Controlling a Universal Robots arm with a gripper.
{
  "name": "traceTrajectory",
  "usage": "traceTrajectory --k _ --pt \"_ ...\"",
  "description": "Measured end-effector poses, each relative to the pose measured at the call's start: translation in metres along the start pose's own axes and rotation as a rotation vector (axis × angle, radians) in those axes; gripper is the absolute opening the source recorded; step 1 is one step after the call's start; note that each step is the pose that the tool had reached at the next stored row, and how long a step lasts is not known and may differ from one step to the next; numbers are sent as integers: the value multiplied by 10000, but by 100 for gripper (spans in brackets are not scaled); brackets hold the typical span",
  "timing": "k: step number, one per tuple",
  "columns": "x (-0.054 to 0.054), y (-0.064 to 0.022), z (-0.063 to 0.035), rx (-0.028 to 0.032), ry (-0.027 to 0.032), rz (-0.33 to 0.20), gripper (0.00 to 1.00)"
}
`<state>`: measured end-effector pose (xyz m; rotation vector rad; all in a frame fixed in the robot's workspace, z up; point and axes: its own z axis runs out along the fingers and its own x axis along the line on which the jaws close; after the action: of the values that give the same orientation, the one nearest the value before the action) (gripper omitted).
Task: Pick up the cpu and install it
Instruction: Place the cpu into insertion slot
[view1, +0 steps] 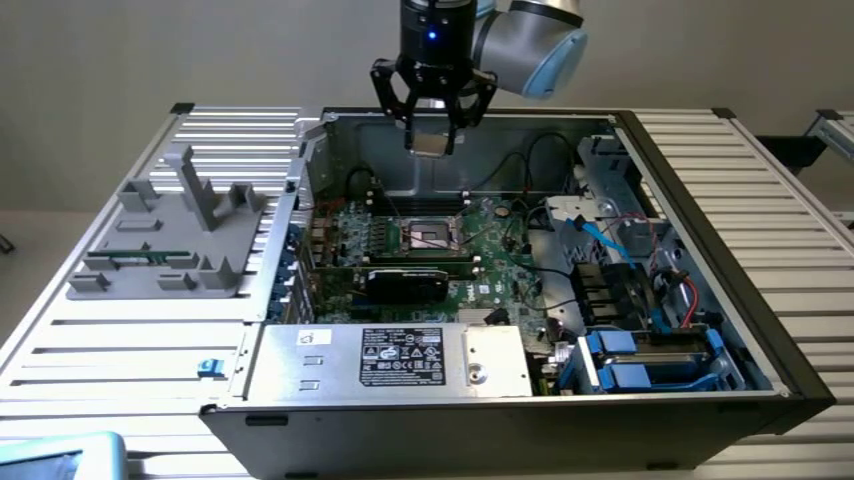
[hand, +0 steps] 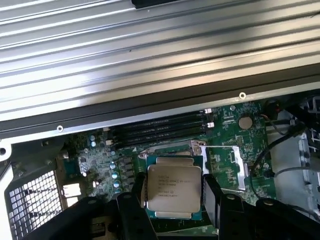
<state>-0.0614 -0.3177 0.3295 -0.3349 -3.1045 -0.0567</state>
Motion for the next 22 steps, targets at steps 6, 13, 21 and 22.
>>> traceTrajectory --k 6,13,21,22 --pt "0 0 4 -21 -33 977 55" --pt "0 -1 12 -47 -74 2154 55" --pt "0 -1 21 -77 -119 3478 55" --pt "0 -1 22 -81 -124 3640 55"
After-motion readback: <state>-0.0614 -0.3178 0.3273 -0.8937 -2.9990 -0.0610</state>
